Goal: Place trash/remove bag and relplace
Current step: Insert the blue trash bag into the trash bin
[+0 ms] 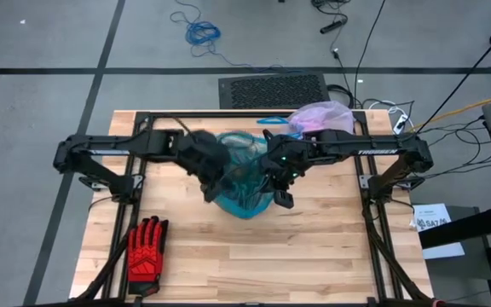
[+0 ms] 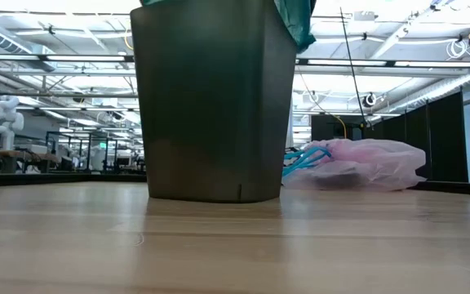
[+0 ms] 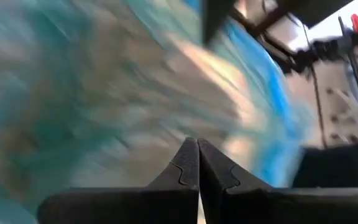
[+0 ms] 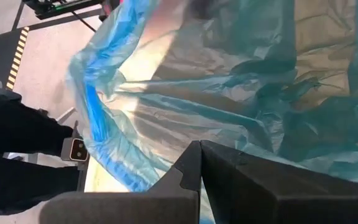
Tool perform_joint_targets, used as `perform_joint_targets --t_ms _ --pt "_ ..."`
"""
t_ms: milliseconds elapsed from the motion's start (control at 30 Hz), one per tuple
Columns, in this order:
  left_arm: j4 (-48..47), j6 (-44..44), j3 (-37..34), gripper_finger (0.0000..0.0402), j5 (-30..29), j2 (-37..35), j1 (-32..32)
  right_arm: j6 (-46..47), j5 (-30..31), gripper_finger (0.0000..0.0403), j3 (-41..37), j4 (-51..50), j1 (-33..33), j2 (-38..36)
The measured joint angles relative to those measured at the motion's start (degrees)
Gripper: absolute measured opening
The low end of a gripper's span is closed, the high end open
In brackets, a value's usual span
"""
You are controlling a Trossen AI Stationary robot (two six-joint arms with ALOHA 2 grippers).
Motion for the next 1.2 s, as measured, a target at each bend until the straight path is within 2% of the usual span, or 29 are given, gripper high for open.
perform_joint_targets --t_ms 167,400,600,900,1200 --pt "-3.80 -3.69 1.04 0.0000 -0.61 -2.68 -5.71 0.02 0.15 0.0000 0.00 -0.75 0.00 -0.82" --pt "-9.02 -9.52 0.87 0.0000 -10.85 -3.23 -12.97 0.11 0.49 0.0000 0.02 -2.48 0.04 -1.02" --pt "-12.40 -12.97 0.04 0.0000 -19.02 -3.11 -15.23 0.13 4.85 0.0000 0.01 -6.08 2.00 -1.05" --pt "-13.71 -16.56 0.04 0.0000 -22.41 -3.17 -17.15 3.76 6.39 0.0000 -4.74 -5.39 3.39 -2.10" --pt "-15.39 -21.94 0.04 0.0000 -29.59 -3.12 -21.02 6.67 6.46 0.0000 -10.52 -2.35 3.37 -2.42"
